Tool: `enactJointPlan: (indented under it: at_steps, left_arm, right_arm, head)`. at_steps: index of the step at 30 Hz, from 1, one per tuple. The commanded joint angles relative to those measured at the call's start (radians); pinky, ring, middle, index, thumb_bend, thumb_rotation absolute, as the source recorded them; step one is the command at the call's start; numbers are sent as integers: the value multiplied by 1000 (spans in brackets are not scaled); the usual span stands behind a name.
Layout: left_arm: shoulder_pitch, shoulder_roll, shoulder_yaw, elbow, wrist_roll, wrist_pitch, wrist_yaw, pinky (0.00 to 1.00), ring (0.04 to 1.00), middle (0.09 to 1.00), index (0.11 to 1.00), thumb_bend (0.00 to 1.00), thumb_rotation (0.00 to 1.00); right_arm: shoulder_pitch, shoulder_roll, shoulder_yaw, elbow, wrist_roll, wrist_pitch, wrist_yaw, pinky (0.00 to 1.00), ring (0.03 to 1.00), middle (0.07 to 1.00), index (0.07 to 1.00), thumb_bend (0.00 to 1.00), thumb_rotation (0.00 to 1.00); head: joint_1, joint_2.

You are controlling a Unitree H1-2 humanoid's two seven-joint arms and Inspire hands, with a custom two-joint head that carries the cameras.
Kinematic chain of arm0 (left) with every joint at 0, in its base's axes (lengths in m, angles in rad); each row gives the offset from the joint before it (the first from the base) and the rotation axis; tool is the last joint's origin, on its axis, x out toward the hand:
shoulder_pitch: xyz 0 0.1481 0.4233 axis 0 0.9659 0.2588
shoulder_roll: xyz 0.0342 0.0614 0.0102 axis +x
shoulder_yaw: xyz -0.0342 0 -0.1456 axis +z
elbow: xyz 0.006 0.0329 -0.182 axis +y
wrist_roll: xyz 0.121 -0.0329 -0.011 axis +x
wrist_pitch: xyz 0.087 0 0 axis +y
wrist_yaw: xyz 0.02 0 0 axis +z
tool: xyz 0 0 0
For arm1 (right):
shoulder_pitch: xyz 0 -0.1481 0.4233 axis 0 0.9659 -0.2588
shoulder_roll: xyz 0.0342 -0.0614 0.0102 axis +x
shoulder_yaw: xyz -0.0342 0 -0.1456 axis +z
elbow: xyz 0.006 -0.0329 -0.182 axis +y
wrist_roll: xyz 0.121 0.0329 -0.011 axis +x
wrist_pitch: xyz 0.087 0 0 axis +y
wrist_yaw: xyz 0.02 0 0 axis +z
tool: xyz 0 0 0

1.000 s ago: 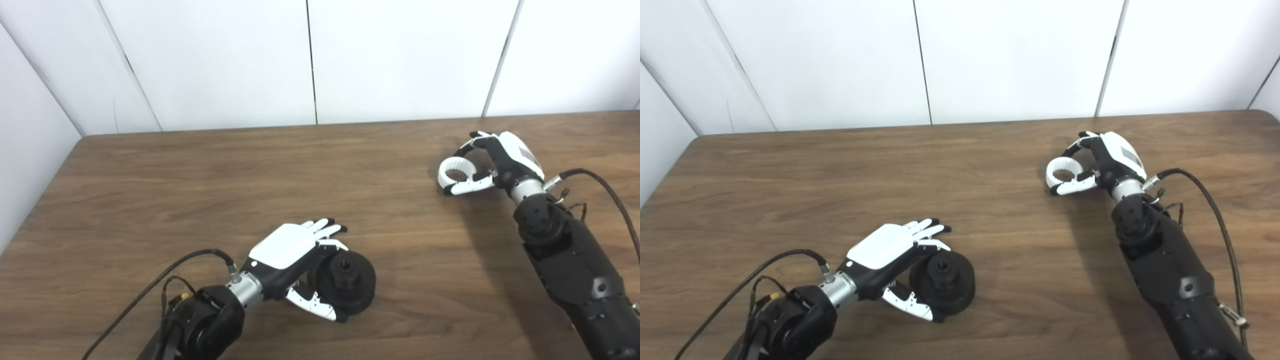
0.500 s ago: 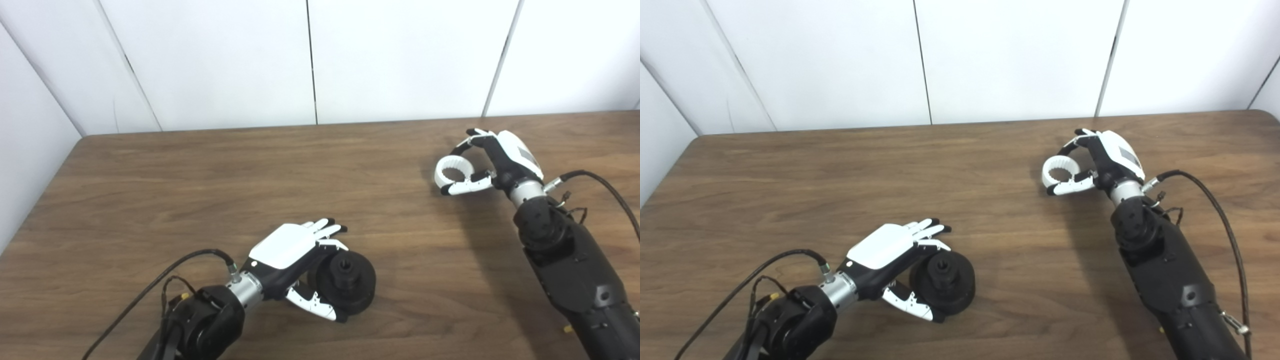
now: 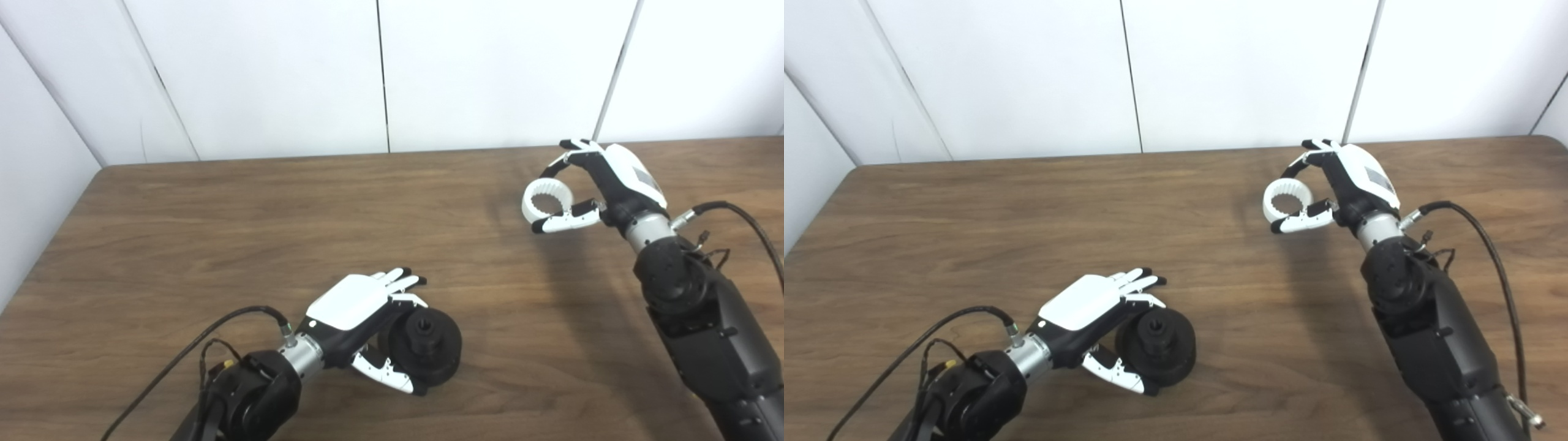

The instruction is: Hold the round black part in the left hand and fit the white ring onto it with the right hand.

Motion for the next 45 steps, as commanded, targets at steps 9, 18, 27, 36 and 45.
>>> enactJointPlan:
  at_steps: [9, 18, 27, 36, 45]
  left_arm:
    - [-12, -8, -7, -14, 14, -2, -8, 940, 1000, 965, 716, 872, 539]
    - [-13, -17, -6, -14, 20, 5, -15, 949, 1000, 966, 719, 871, 536]
    - [-15, -19, -6, -13, 24, 2, -14, 973, 1000, 961, 718, 868, 546]
    - [-12, -19, -2, -15, 22, 5, -13, 944, 1000, 958, 718, 873, 553]
    - [-11, -22, -2, -20, 22, 17, -23, 923, 1000, 963, 720, 877, 553]
  right_arm:
    - [10, -18, 16, -209, -42, 9, 89, 833, 973, 899, 494, 519, 153]
    - [60, 4, 25, -364, -71, 31, 162, 830, 965, 891, 493, 519, 150]
    - [111, 33, 46, -480, -93, 31, 225, 809, 967, 889, 493, 519, 150]
    - [142, 67, 73, -548, -139, 30, 289, 811, 967, 891, 492, 519, 151]
    - [156, 92, 80, -557, -147, 14, 323, 822, 977, 892, 492, 519, 152]
  head:
    - [3, 2]
    - [9, 4]
    - [17, 8]
    - [17, 9]
    - [17, 12]
